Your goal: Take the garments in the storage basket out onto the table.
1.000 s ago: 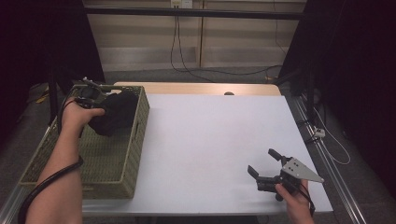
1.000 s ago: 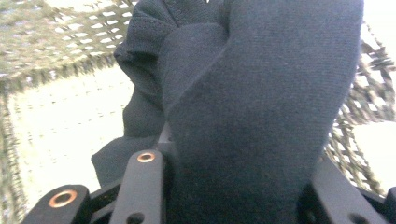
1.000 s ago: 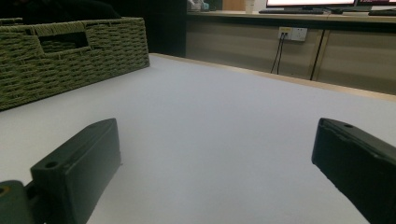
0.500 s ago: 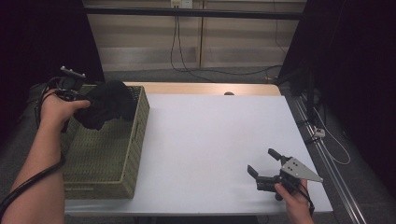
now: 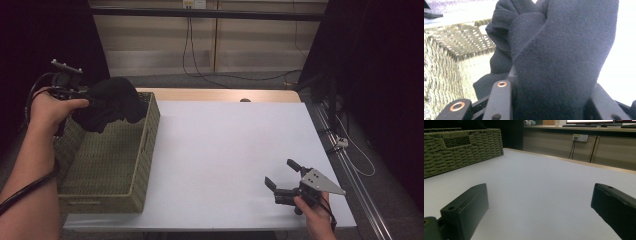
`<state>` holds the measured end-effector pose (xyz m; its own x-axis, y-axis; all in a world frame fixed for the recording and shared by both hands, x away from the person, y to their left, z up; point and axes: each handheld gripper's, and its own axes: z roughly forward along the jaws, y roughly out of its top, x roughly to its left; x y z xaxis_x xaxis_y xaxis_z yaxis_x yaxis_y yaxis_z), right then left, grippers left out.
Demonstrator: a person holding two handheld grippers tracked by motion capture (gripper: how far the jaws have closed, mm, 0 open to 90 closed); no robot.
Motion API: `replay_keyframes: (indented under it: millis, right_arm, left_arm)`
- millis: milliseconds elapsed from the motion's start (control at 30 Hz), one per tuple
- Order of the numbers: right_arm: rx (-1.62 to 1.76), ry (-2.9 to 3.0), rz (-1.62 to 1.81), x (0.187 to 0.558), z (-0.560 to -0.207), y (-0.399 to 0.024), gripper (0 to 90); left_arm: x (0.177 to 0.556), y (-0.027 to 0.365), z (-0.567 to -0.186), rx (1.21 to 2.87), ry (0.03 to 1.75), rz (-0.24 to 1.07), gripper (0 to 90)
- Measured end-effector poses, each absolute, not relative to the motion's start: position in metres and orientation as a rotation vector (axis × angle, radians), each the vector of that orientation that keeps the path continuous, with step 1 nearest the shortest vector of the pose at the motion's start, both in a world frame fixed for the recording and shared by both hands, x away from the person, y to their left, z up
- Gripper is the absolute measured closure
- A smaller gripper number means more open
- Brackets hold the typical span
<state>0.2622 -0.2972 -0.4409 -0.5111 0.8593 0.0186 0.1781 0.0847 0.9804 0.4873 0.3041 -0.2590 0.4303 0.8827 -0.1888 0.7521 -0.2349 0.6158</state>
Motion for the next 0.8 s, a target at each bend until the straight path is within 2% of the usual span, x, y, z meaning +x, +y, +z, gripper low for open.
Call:
replay_keyframes:
  millis: [567,800]
  right_arm:
    - [1.022,1.775,1.459,0.263,-0.442,-0.298,0.3]
    - [1.02,1.77,1.458,0.263,-0.441,-0.298,0.3]
  left_arm:
    - [0.477,0.297,-0.221,2.006,1.314,0.272,60.6]
    - [0.476,0.284,-0.214,1.996,1.266,0.235,60.6]
